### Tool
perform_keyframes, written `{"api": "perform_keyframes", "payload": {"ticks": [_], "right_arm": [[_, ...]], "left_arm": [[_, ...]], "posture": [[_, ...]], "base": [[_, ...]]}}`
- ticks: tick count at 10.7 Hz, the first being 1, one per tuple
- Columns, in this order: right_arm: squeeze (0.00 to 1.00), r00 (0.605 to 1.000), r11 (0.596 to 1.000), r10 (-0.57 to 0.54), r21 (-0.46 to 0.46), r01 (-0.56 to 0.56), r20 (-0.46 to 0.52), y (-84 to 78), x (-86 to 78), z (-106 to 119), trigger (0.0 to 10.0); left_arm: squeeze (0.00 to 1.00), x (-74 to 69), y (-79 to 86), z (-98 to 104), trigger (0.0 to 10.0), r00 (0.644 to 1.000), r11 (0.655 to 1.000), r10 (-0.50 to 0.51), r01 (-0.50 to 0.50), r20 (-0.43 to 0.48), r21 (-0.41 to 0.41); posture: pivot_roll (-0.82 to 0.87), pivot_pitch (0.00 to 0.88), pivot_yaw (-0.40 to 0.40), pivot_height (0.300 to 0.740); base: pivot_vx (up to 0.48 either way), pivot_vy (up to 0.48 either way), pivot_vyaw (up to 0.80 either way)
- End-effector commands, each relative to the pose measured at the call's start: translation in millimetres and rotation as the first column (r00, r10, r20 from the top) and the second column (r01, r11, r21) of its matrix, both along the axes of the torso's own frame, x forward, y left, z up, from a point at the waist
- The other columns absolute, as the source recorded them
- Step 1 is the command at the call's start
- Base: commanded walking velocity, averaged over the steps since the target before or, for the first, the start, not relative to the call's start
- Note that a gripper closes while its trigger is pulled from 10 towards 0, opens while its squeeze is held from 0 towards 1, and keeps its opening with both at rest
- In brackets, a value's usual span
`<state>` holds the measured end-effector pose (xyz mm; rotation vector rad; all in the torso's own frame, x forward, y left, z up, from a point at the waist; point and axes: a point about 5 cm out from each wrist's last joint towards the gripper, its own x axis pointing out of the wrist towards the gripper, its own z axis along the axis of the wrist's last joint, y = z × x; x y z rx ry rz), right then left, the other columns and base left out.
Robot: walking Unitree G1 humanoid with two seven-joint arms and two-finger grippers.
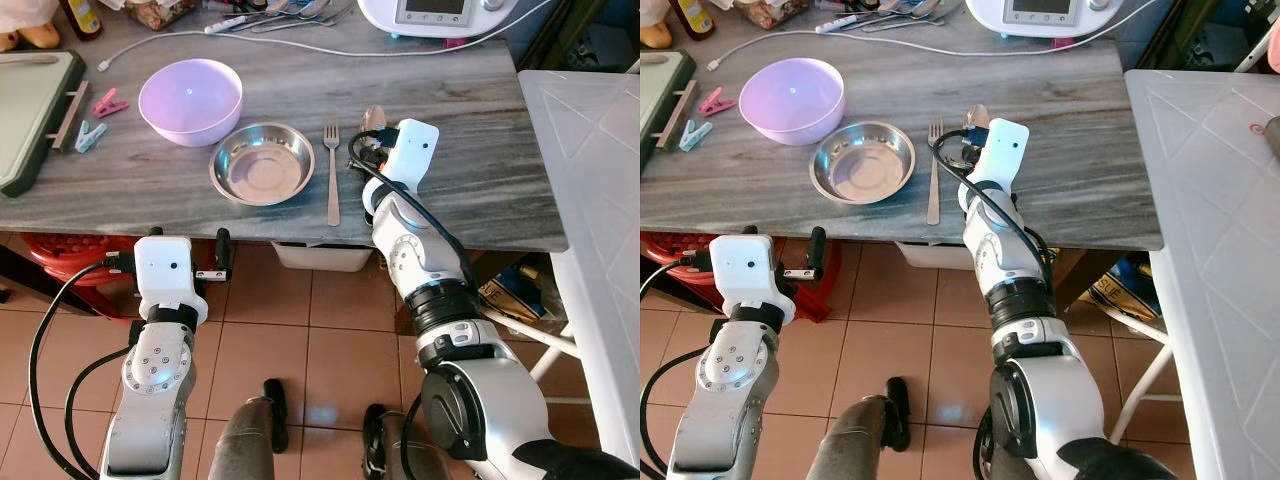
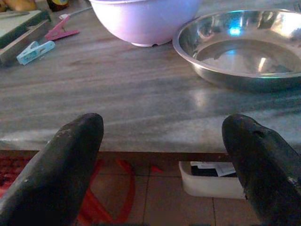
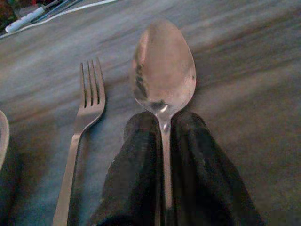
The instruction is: Setting the table
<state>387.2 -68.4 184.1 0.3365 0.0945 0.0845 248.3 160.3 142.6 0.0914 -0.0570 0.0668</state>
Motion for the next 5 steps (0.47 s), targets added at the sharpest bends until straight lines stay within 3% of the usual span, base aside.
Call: {"api": "perform_keyframes", "payload": {"ticks": [1,5], "right_arm": [[1.00,0.995,1.000,0.028,0.010,-0.027,-0.099,4.2,-6.3,-24.0,10.0],[0.98,0.997,1.000,0.010,-0.024,-0.012,-0.081,-8.0,-3.8,-22.2,10.0]], "left_arm": [[0.00,-1.9,0.5,-2.0,10.0,1.000,1.000,0.004,-0.004,-0.007,-0.003],[0.00,0.4,0.7,-1.0,10.0,1.000,1.000,0.005,-0.005,-0.001,-0.004]], "posture": [[0.09,0.306,0.025,0.740],[0.09,0.300,0.027,0.740]], "base": [[0.000,0.000,0.00],[0.000,0.000,0.00]]}}
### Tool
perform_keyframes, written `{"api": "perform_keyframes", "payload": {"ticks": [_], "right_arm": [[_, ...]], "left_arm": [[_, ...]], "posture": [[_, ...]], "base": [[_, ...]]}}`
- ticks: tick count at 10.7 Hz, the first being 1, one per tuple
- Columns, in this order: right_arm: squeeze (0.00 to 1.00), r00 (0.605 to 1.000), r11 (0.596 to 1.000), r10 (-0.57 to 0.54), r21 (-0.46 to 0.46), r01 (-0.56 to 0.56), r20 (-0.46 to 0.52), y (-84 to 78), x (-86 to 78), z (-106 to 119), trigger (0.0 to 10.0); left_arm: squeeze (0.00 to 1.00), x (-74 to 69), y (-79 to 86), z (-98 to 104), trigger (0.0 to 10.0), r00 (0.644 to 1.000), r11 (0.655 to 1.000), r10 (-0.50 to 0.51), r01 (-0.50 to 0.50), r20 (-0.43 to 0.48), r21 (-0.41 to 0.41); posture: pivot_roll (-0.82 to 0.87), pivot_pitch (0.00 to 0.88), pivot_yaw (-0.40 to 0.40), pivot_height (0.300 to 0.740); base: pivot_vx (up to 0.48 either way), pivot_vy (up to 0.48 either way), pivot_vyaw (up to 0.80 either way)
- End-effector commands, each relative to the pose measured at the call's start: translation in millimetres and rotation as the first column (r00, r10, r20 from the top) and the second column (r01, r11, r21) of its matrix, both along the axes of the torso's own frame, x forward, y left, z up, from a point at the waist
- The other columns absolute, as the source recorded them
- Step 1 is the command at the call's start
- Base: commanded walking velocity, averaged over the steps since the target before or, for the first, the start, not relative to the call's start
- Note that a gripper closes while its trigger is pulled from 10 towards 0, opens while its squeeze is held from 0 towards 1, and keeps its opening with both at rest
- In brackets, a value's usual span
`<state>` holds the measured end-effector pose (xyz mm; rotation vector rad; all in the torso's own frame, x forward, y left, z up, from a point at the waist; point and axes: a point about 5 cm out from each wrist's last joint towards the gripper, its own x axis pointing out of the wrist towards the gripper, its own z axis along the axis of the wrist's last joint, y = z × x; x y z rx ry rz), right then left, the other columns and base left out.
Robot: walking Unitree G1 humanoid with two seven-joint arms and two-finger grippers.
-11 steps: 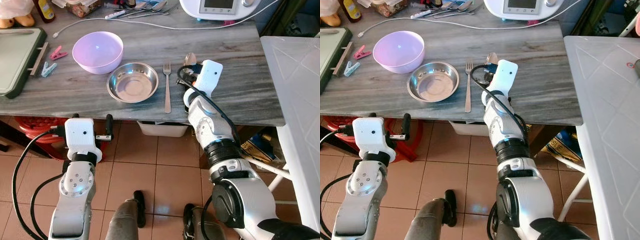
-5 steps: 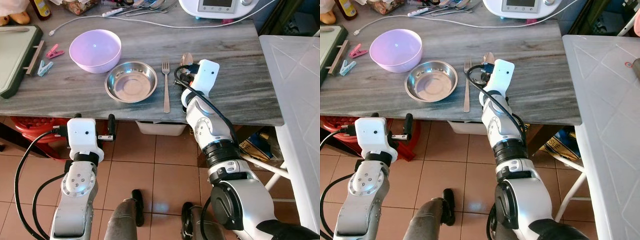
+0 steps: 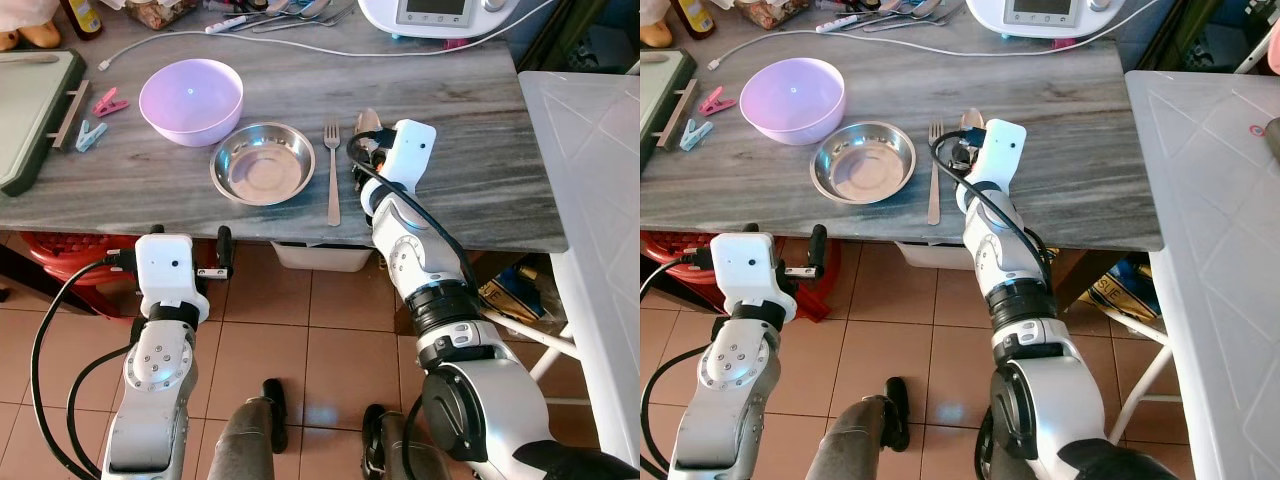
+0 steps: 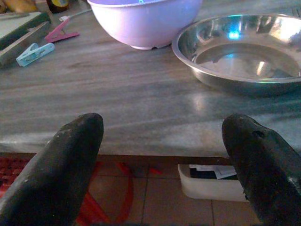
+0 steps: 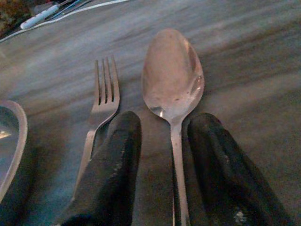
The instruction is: Setting the table
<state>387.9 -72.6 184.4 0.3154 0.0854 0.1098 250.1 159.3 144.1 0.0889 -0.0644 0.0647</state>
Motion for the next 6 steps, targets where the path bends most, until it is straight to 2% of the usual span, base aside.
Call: {"api": "perform_keyframes", "payload": {"ticks": [1,2,3,4,5,6], "right_arm": [[0.64,0.997,1.000,-0.021,-0.014,0.020,-0.076,-8.6,-4.3,-19.8,10.0],[0.53,0.998,1.000,-0.024,-0.021,0.023,-0.060,-11.2,-4.7,-17.5,10.0],[0.29,0.999,0.999,-0.034,-0.020,0.033,-0.039,-14.5,-6.1,-16.2,10.0],[0.29,0.999,1.000,-0.028,0.006,0.028,-0.033,-14.4,-7.0,-16.7,10.0],[0.19,1.000,1.000,-0.013,0.027,0.013,0.011,-13.8,-8.6,-10.8,10.0],[0.15,0.998,1.000,-0.018,0.023,0.016,0.062,-16.2,-9.4,-3.7,10.0]], "left_arm": [[0.00,-0.5,1.8,-2.0,10.0,1.000,1.000,0.008,-0.008,-0.006,-0.001],[0.00,-0.1,2.1,-2.0,10.0,1.000,1.000,0.009,-0.009,-0.005,-0.001],[0.00,0.7,2.4,-2.1,10.0,1.000,1.000,0.010,-0.010,-0.003,0.000],[0.00,1.8,1.8,-1.6,10.0,1.000,1.000,0.008,-0.008,0.000,-0.001],[0.00,3.3,1.4,-0.4,10.0,1.000,1.000,0.009,-0.009,0.007,-0.002],[0.00,4.8,2.6,0.4,10.0,1.000,1.000,0.012,-0.012,0.015,-0.005]], "posture": [[0.09,0.296,0.025,0.740],[0.08,0.294,0.026,0.740],[0.08,0.290,0.026,0.740],[0.08,0.283,0.026,0.740],[0.08,0.277,0.027,0.740],[0.08,0.265,0.025,0.740]], "base": [[0.000,0.000,0.00],[0.000,0.000,0.00],[0.000,0.000,0.00],[0.000,0.000,0.00],[0.000,0.000,0.00],[0.000,0.000,0.00]]}}
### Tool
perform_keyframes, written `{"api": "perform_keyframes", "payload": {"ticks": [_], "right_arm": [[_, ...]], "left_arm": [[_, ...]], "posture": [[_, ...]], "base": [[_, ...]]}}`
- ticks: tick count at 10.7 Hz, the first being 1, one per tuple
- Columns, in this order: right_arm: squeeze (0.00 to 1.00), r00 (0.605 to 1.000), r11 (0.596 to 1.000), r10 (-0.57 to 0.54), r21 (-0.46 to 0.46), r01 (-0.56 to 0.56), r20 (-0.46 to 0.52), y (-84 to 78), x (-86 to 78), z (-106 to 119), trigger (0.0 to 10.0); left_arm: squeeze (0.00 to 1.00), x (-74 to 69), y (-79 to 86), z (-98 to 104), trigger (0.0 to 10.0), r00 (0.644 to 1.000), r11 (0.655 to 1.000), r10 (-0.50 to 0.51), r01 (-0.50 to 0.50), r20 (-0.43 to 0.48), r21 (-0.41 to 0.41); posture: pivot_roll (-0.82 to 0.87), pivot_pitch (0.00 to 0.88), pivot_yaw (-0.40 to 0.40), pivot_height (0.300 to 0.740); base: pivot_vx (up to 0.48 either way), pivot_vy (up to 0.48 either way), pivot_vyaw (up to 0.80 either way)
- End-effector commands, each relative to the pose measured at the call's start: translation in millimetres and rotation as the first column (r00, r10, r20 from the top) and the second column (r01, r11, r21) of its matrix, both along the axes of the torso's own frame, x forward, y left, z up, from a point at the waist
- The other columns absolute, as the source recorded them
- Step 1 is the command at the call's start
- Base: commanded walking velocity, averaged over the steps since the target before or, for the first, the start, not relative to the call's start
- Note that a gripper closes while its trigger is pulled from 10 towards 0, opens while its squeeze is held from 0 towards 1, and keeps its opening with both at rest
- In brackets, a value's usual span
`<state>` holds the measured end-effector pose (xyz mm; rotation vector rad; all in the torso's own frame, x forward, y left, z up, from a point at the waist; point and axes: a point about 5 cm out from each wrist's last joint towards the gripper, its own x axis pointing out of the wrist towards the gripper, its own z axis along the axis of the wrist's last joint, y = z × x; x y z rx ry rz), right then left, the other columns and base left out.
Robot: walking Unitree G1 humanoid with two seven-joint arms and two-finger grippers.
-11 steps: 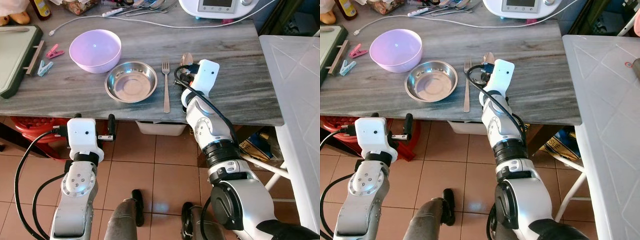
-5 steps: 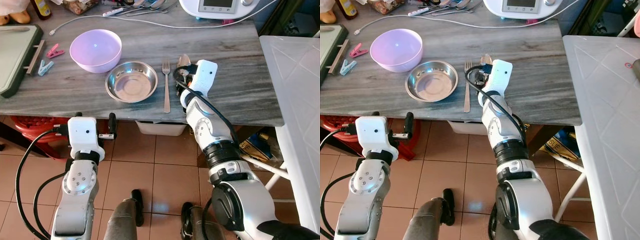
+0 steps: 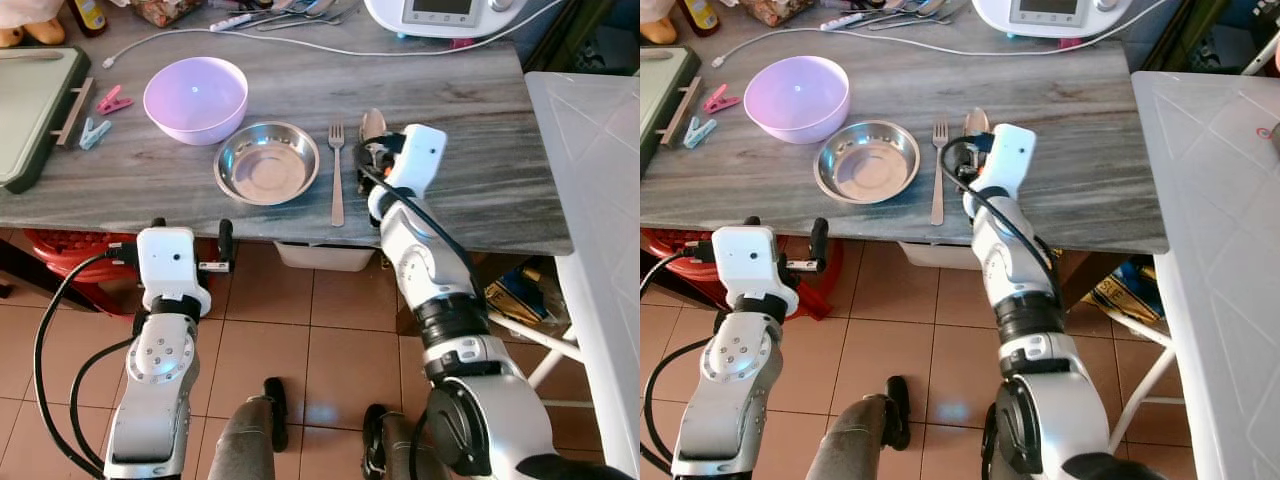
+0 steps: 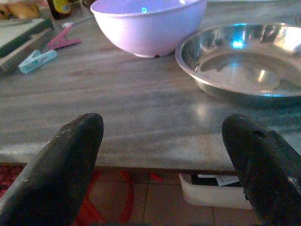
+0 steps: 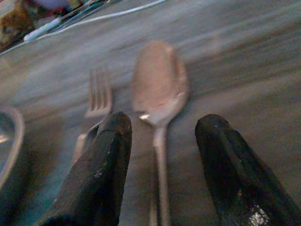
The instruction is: Setting the table
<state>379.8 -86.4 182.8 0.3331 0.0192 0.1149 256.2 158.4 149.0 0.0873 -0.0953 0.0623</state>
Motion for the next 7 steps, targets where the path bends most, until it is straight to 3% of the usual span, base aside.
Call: {"api": "perform_keyframes", "payload": {"ticks": [1,2,4,5,6,7], "right_arm": [[0.49,0.999,1.000,0.000,0.029,-0.001,0.038,-2.8,-2.1,4.1,10.0],[0.71,0.994,1.000,0.010,0.026,-0.013,0.109,-4.5,-3.3,14.5,10.0],[0.71,0.993,0.999,0.011,0.028,-0.014,0.115,-4.8,-3.5,15.4,10.0],[0.01,0.987,0.997,-0.035,-0.061,0.045,0.154,-17.5,-5.9,20.1,10.0],[0.00,0.983,0.968,-0.122,-0.204,0.149,0.140,-39.1,-9.1,13.1,10.0],[0.00,0.984,0.960,-0.143,-0.229,0.164,0.104,-44.3,-8.4,6.3,10.0]], "left_arm": [[0.00,-0.6,4.0,-4.3,10.0,1.000,1.000,0.017,-0.017,-0.012,-0.004],[0.00,1.1,4.4,-4.7,10.0,1.000,1.000,0.021,-0.021,-0.009,-0.003],[0.00,1.3,4.4,-4.8,10.0,1.000,1.000,0.021,-0.021,-0.008,-0.003],[0.00,2.0,4.0,-4.8,10.0,1.000,1.000,0.024,-0.024,-0.005,-0.005],[0.00,2.5,3.6,-4.8,10.0,1.000,1.000,0.025,-0.025,-0.002,-0.009],[0.00,2.4,3.4,-4.4,10.0,1.000,1.000,0.024,-0.024,-0.001,-0.011]], "posture": [[0.08,0.258,0.024,0.740],[0.07,0.247,0.022,0.740],[0.07,0.247,0.022,0.740],[0.06,0.235,0.014,0.740],[0.06,0.242,0.016,0.740],[0.06,0.245,0.017,0.740]], "base": [[0.000,0.000,0.00],[0.000,0.000,0.00],[0.000,0.000,0.00],[0.000,0.000,0.00],[0.000,0.000,0.00],[0.000,0.000,0.00]]}}
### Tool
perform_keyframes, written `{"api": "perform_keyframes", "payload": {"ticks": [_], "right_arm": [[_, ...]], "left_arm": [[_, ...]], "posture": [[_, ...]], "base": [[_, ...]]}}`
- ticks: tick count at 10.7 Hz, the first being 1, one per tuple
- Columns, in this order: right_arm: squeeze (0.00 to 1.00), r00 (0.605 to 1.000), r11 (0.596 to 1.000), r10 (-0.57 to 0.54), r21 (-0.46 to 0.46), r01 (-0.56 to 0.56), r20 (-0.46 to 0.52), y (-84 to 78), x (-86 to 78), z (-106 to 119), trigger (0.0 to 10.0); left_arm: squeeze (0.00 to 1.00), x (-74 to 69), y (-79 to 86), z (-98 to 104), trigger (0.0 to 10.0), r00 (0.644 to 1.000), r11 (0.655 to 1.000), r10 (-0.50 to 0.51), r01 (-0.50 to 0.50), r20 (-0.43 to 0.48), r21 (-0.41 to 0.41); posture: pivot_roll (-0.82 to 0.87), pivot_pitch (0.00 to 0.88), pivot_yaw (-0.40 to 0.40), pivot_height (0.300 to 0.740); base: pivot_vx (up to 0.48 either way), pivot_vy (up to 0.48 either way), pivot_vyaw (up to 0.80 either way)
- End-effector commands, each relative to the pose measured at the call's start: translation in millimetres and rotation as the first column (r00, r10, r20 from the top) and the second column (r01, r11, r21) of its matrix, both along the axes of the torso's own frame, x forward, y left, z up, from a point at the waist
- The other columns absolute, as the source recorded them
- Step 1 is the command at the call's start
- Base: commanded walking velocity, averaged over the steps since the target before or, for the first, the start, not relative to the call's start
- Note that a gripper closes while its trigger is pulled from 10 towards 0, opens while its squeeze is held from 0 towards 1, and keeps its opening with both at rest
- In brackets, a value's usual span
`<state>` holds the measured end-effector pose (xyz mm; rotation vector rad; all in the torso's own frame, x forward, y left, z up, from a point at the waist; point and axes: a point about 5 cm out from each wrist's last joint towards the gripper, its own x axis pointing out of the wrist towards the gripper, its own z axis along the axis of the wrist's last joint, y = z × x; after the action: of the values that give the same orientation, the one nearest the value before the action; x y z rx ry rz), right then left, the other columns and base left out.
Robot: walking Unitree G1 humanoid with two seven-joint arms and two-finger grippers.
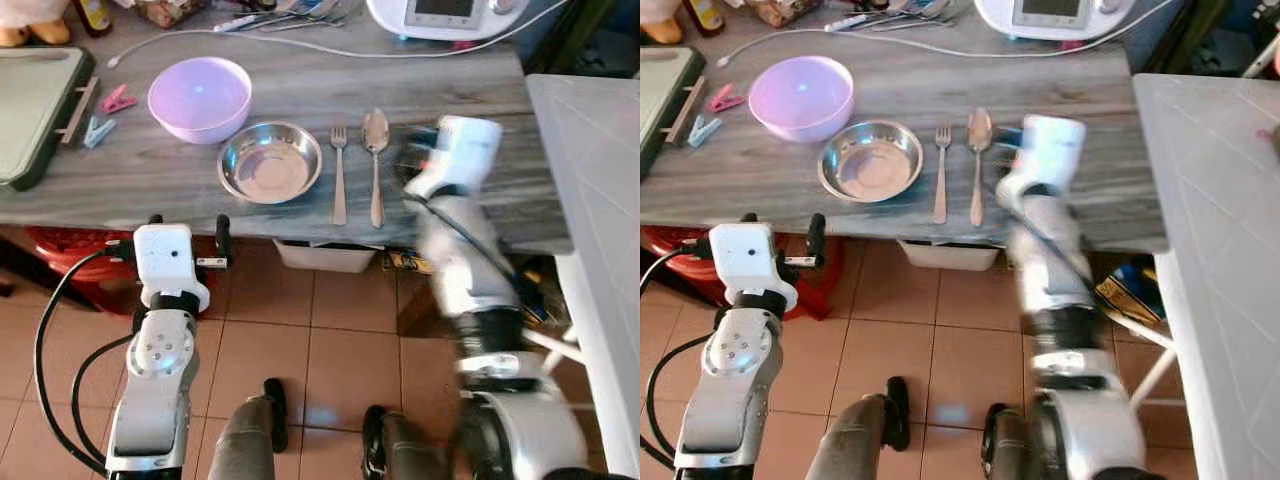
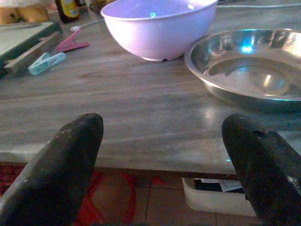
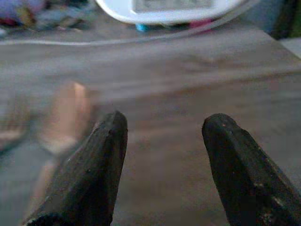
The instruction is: Setting the table
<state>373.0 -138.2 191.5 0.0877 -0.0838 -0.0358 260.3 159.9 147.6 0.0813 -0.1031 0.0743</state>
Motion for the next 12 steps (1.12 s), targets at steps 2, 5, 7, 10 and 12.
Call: {"api": "perform_keyframes", "payload": {"ticks": [2,5,7,10,12], "right_arm": [[0.00,0.997,0.999,0.010,-0.032,-0.012,-0.074,1.6,0.7,-12.1,10.0],[0.00,0.986,0.997,0.060,-0.047,-0.068,-0.153,4.2,6.9,-17.5,10.0],[0.00,0.980,0.992,0.112,-0.047,-0.121,-0.164,9.9,8.6,-17.5,10.0],[0.00,0.969,0.978,0.190,-0.053,-0.201,-0.158,20.1,8.6,-15.5,10.0],[0.00,0.964,0.972,0.217,-0.056,-0.228,-0.154,24.7,8.3,-15.1,10.0]], "left_arm": [[0.00,-5.4,2.7,-3.3,10.0,1.000,1.000,0.004,-0.004,-0.016,0.000],[0.00,-8.8,5.9,-3.1,10.0,1.000,1.000,0.005,-0.005,-0.025,0.010],[0.00,-11.3,6.7,-3.0,10.0,1.000,1.000,0.005,-0.005,-0.031,0.013],[0.00,-13.4,7.3,-4.5,10.0,0.999,1.000,0.007,-0.006,-0.044,0.017],[0.00,-12.8,6.7,-4.3,10.0,0.999,1.000,0.005,-0.004,-0.046,0.016]], "posture": [[0.08,0.272,0.027,0.740],[0.09,0.295,0.033,0.740],[0.10,0.306,0.037,0.740],[0.10,0.311,0.038,0.740],[0.10,0.311,0.039,0.740]], "base": [[0.000,0.000,0.00],[0.000,0.000,0.00],[0.000,0.000,0.00],[0.000,0.000,0.00],[0.000,0.000,0.00]]}}
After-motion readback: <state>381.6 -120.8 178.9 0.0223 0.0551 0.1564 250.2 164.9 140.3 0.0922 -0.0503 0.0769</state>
